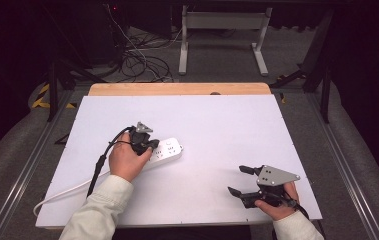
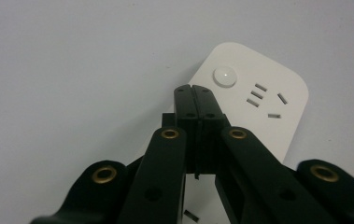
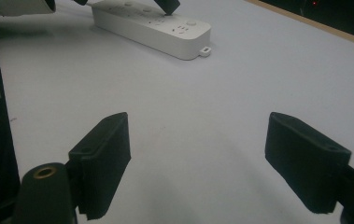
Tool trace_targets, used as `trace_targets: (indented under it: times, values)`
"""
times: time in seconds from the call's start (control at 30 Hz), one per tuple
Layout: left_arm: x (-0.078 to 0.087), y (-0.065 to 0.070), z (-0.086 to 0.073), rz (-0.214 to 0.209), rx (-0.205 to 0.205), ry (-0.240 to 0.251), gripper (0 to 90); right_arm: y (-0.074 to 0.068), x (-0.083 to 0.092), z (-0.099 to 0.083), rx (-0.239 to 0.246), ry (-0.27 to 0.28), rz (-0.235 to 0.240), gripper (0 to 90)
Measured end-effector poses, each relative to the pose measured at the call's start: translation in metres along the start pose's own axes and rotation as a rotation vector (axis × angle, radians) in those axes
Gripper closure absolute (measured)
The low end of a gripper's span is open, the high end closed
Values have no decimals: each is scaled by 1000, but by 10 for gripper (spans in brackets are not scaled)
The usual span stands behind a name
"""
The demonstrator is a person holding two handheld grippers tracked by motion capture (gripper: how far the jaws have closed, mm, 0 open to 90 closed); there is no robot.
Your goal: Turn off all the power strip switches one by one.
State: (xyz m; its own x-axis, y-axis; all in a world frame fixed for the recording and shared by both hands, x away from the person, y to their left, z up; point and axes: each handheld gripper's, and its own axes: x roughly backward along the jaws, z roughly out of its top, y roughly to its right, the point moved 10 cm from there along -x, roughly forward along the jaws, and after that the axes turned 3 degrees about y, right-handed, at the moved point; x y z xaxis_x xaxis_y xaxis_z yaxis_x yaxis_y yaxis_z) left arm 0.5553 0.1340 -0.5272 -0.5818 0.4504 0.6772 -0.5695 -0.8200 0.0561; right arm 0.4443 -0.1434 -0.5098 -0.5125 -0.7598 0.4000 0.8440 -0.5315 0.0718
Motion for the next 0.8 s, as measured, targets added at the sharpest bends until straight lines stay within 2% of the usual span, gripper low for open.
trace_targets:
  times: [0.2, 0.5, 0.8]
  values:
    - [0, 1, -2, 1, -5, -13, 900, 0, 0, 0, 1, 2, 1, 234]
    - [-1, 2, -3, 3, 5, -4, 900, -1, 0, 0, 0, 1, 1, 234]
    - [-1, 2, -3, 19, -12, 6, 900, -1, 0, 0, 1, -1, 2, 234]
